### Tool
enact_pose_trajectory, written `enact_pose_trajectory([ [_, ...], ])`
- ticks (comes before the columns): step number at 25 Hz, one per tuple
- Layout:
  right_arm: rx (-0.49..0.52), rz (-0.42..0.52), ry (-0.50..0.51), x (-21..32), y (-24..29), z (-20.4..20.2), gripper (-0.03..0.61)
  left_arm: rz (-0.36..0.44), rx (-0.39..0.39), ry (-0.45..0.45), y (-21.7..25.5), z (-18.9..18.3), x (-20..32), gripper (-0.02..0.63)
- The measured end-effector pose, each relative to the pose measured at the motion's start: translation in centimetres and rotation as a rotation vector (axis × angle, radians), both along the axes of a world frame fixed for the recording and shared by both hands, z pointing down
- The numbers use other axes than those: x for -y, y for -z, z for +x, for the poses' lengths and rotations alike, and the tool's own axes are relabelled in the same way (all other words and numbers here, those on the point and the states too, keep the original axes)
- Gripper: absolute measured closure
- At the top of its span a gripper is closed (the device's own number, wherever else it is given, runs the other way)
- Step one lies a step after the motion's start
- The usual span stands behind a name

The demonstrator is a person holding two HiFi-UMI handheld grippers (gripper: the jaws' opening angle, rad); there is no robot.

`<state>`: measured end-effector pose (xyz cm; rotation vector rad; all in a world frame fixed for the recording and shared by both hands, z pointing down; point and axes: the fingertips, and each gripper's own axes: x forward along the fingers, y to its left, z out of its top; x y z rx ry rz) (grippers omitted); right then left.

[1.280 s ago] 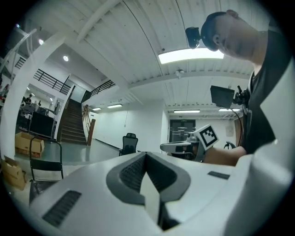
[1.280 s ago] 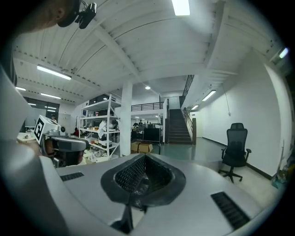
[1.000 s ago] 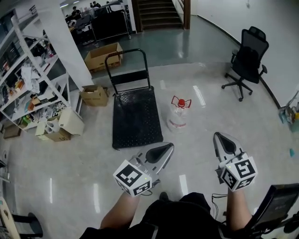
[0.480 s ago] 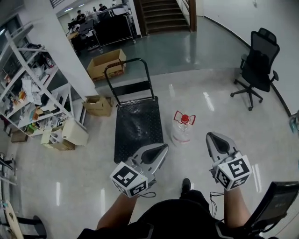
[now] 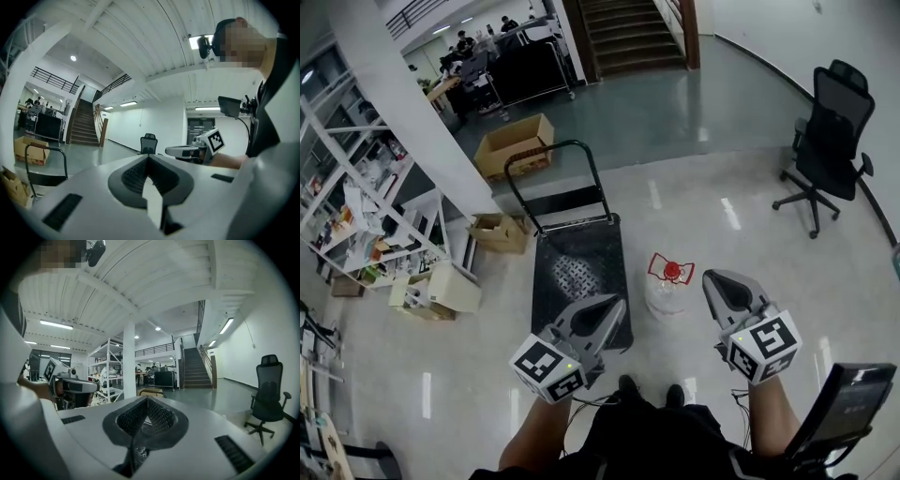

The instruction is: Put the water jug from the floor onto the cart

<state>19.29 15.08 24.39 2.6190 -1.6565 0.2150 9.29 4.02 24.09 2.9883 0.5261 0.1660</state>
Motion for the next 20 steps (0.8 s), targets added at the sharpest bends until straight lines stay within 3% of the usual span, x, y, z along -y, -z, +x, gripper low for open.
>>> enact_pose_trajectory([
  [4, 0.019, -0.006, -0.014, 2.8, -1.0, 3.3, 0.577, 0.020, 0.000, -0.032, -1.0, 3.0, 2.2, 0.617],
  [13, 0.011, -0.032, -0.068, 10.7, -1.2, 8.5, 0.577, -0.027, -0.048, -0.078, -1.4, 8.3, 10.9, 0.617],
  [20, 0.010, -0.049, -0.049, 14.5, -2.0, 12.0, 0.577, -0.060, -0.017, -0.076, -3.8, 12.9, 14.6, 0.617],
])
